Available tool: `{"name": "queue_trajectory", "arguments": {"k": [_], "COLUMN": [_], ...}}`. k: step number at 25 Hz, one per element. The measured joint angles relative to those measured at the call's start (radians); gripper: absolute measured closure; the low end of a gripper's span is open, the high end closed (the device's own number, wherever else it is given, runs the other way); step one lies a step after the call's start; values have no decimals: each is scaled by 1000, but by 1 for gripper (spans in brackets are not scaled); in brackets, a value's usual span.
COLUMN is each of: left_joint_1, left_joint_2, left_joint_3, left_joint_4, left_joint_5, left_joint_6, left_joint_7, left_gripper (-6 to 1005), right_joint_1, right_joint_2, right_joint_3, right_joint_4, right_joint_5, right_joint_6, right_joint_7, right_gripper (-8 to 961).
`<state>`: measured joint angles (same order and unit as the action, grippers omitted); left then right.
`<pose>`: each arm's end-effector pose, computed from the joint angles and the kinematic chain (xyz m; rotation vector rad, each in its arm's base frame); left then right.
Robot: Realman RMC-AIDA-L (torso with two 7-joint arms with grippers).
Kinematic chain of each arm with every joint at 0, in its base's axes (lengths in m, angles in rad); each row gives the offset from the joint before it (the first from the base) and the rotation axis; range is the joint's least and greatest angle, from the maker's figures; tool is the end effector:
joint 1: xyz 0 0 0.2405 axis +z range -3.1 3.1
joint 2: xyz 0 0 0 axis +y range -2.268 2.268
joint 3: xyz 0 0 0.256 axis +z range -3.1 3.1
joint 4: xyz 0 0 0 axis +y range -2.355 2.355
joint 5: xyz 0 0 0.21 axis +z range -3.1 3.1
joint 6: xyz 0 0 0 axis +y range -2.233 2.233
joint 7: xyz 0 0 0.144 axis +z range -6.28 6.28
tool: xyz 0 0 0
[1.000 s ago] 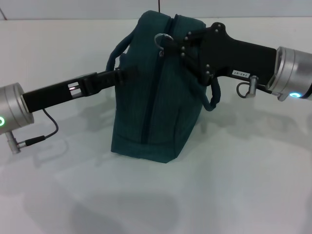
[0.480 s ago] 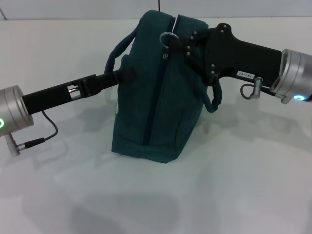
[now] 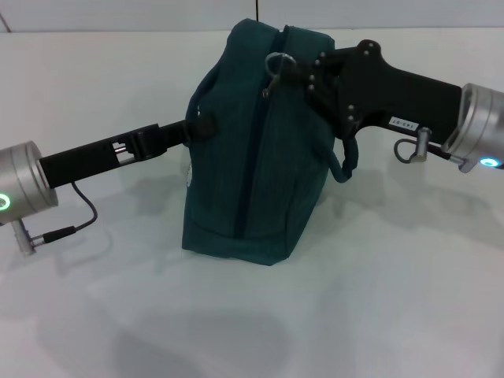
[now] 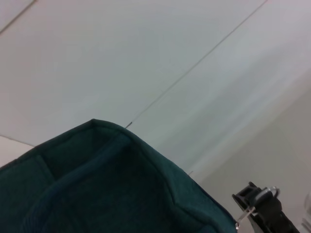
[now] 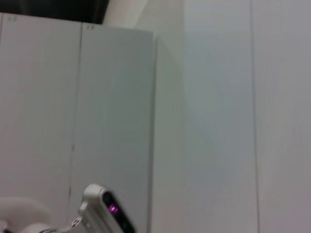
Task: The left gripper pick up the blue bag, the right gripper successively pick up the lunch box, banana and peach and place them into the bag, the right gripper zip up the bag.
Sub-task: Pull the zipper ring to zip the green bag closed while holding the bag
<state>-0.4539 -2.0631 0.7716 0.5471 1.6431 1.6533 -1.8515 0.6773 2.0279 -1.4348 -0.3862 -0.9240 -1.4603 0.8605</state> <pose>-0.2535 0.3110 0.0085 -2.4613 -1.3800 -1.2724 0.1592 0.3577 -0.0320 -2.5467 0.0225 1.2409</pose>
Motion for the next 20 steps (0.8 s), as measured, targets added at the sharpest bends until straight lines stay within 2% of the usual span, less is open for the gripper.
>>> {"name": "queue_trajectory", "arguments": {"k": [13,20], "left_joint_1": [-5,1], "left_joint_2": [-1,-2], "left_joint_3": [25,22], "left_joint_4": [0,-1], "left_joint_5": [0,-8], "left_joint_6": [15,34], "left_joint_7": [9,7], "left_gripper": [940,938], "right_joint_1": [-19,-12], "right_joint_2": [0,0], "right_joint_3": [-4,-5], "right_joint_4": [19,27], "right_joint_5": [94,113], "right_joint_6": [12,69], "right_joint_7": [57,208], "right_gripper": [946,946]}}
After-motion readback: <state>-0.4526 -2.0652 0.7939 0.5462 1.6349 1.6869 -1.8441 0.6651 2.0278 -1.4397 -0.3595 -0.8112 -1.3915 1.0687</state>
